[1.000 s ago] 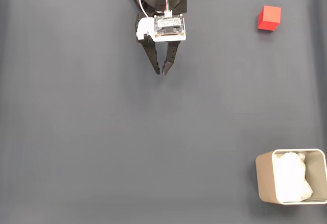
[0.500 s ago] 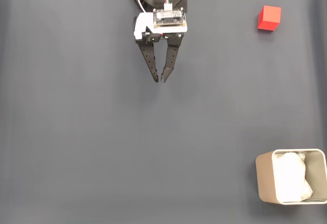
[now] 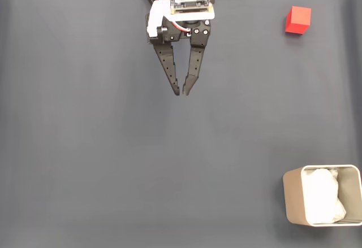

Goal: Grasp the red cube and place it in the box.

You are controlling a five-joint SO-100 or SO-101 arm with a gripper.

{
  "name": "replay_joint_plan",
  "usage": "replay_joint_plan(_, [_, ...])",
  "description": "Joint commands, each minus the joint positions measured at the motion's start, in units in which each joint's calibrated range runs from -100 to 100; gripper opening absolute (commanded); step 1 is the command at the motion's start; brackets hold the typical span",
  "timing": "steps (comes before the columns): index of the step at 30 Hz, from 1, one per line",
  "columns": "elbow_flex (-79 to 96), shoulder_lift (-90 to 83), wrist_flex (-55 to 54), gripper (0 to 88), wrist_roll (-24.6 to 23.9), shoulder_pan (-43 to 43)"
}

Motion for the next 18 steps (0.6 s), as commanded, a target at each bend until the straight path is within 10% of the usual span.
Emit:
replay_joint_plan(1, [-8.09, 3.23, 0.95, 0.0, -0.49, -0.52])
replay_joint_plan(18, [-31.81, 19.78, 15.62, 0.0, 0.1, -8.47])
